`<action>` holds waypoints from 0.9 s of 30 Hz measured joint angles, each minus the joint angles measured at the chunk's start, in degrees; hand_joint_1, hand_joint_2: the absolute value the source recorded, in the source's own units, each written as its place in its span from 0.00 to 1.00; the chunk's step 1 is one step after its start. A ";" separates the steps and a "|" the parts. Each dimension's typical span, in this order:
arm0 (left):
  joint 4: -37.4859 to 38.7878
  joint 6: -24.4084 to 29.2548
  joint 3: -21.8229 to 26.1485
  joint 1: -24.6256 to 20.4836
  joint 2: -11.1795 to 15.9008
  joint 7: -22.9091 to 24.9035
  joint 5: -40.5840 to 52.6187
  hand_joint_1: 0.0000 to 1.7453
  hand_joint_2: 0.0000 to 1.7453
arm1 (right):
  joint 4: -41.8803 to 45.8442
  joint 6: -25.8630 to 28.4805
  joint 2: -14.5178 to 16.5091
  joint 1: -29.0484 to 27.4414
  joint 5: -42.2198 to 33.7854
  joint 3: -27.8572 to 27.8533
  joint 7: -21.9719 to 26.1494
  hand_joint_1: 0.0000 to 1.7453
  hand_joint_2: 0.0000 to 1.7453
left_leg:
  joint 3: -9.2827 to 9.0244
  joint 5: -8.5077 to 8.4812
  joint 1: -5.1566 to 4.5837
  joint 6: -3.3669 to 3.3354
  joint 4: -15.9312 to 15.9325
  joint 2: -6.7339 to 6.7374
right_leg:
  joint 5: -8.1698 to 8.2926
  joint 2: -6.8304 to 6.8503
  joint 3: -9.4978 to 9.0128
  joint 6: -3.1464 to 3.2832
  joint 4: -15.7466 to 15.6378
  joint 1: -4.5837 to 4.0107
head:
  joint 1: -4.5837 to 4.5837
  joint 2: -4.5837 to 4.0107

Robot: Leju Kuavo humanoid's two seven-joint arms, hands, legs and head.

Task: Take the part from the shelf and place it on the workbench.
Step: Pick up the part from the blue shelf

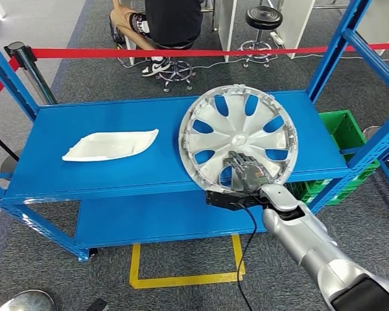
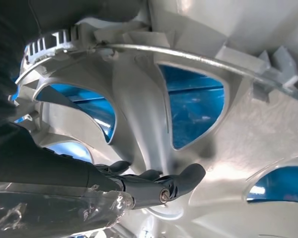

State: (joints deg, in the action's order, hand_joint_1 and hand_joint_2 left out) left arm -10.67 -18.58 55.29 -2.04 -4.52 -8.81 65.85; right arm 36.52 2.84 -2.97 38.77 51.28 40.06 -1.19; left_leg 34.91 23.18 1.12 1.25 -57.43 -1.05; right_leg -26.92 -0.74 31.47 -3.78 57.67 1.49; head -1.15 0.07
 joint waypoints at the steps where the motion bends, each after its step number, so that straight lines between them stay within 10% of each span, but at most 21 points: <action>1: 0.00 0.00 0.05 0.00 -0.03 0.00 0.00 0.00 0.00 | 0.08 0.37 0.05 -0.15 0.01 0.00 0.11 1.00 1.00 | 0.00 0.00 0.01 0.00 0.00 0.01 | 0.00 -0.02 0.00 0.00 0.00 -0.01 | 0.00 0.00; 27: -0.01 0.14 1.45 0.14 -0.78 -0.33 0.14 0.00 0.00 | 13.47 7.05 0.49 -8.85 2.79 -2.78 0.68 1.00 1.00 | 0.77 -0.17 0.05 0.04 0.03 0.03 | 0.10 0.02 0.34 0.08 0.05 -0.06 | 0.01 0.00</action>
State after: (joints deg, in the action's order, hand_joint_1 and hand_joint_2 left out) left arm -10.67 -18.44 56.74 -1.90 -5.29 -9.14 65.99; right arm 49.99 9.89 -2.49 29.93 54.07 37.29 -0.51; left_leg 35.68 23.01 1.17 1.29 -57.40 -1.03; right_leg -26.82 -0.72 31.81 -3.70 57.73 1.43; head -1.14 0.07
